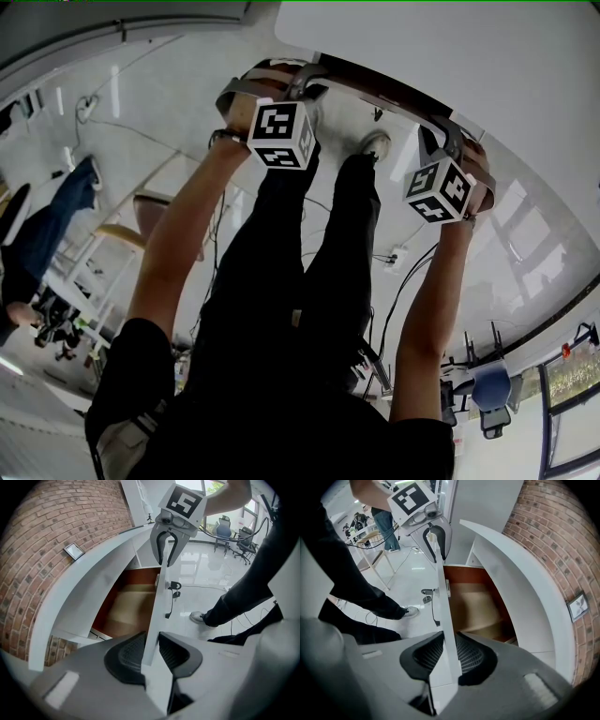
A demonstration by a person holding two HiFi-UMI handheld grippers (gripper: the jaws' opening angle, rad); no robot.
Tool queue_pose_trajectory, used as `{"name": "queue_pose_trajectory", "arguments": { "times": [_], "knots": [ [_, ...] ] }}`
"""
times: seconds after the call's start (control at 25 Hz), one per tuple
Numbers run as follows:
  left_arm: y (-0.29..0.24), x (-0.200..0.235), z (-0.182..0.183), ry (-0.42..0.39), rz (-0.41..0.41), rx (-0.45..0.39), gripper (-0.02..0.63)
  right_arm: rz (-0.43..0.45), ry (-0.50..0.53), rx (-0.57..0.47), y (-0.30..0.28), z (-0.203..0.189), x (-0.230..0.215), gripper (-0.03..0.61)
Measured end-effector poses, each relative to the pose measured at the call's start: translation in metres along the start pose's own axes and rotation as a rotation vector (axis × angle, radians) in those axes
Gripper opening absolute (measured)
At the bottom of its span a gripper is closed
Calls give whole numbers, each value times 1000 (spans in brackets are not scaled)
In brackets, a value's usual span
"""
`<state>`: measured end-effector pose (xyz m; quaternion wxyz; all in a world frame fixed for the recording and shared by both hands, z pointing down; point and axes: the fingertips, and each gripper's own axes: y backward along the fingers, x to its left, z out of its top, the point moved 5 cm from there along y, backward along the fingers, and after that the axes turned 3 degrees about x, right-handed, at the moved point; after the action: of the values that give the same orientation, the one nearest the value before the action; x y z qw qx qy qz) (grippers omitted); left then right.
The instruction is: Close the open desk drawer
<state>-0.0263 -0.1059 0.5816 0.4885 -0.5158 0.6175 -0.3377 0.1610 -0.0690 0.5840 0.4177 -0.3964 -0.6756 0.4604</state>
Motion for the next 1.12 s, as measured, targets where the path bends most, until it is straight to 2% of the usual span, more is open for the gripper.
{"name": "queue_pose_trajectory", "arguments": {
  "times": [0.4, 0.68, 1.12],
  "knots": [
    [1, 11, 2, 4, 39, 5, 114, -57, -14, -9, 1, 2, -9, 95],
    [-2, 21, 6, 11, 84, 8, 118, -128, -29, -13, 1, 1, -19, 103],
    [-6, 34, 6, 49, 141, 18, 130, -203, -44, -21, -3, 3, -30, 110]
  ]
}}
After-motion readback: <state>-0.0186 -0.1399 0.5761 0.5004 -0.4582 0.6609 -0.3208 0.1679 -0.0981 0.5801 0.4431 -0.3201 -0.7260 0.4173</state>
